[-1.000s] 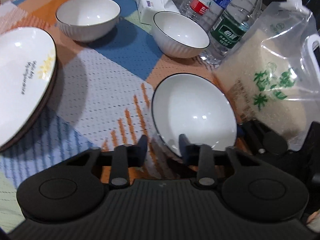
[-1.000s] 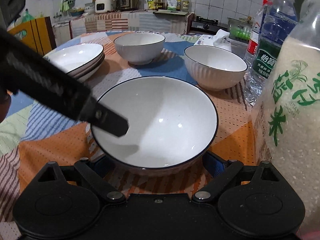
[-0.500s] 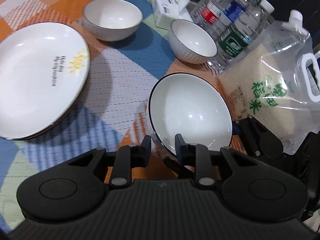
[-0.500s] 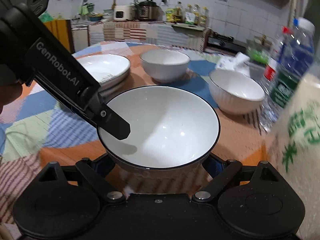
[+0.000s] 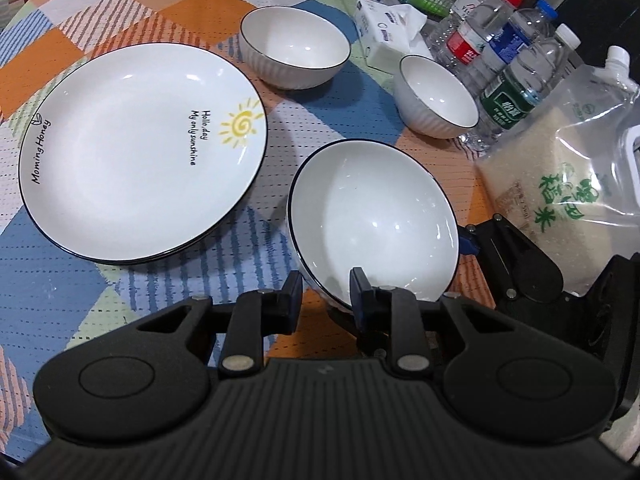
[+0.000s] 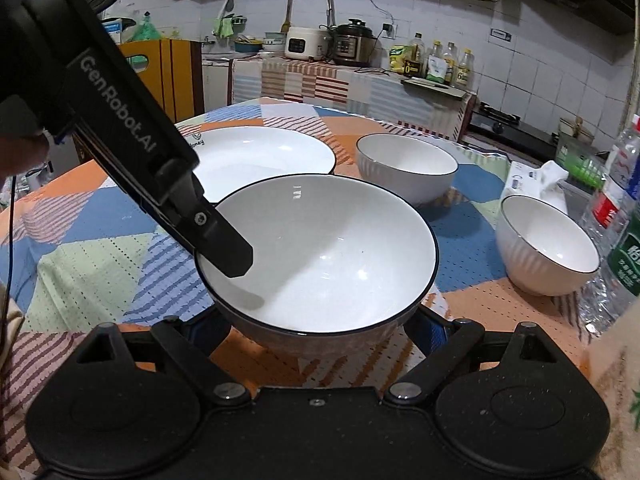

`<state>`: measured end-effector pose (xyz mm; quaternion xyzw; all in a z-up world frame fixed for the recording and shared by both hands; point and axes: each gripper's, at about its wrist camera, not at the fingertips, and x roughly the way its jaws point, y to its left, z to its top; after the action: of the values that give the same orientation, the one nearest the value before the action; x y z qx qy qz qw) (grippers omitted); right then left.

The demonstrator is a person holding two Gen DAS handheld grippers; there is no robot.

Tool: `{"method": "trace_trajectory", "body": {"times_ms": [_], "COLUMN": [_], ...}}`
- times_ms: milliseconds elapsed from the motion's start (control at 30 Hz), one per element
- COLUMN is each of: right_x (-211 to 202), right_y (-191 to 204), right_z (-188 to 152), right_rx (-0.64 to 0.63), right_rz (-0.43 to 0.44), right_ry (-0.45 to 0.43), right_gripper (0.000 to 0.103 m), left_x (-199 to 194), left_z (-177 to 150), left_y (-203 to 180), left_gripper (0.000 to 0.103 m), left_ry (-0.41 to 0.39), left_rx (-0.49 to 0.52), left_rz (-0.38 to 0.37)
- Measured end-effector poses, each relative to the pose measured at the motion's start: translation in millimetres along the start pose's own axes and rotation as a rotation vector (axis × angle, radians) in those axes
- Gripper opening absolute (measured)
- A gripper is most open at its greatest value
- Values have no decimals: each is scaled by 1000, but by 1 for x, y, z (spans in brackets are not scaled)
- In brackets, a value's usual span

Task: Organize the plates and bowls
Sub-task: 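Lift the bowl with both grippers and lower it beside the plate stack, then open both grippers and move them to the bowl by the water bottles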

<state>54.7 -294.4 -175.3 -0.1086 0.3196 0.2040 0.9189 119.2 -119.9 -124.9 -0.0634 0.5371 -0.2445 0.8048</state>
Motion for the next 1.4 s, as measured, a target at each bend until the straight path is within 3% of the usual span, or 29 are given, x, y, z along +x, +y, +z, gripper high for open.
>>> {"method": "trace_trajectory", "body": {"times_ms": [433,700,867,1067,1267,1400], "right_x": [17,-17,-50,-78,-81,-70], "right_y": [1,-7,-18,-31,-37,-44], "right_z": [-11,-20,-20,-2,16,26], "right_rx": [20,69,172,314,383,410], "right_rz": [17,-27,-47,-133,-186,-202], "right_ry": [21,103,56,-42,-112,-107], "right_gripper": [94,95,95,95,95,95], "left_x": [13,-6,-22,-46,-68,-68], "left_z": [-3,2,5,10,20,36], "left_y": [2,-5,-7,-14,-16,-20], "left_gripper": [24,25,27,27,28,31], "left_ry": [18,22,11,-29,-69,-94], "left_rx": [21,96,109,127,127,121], "left_rz": [38,68,72,81,83,75]}}
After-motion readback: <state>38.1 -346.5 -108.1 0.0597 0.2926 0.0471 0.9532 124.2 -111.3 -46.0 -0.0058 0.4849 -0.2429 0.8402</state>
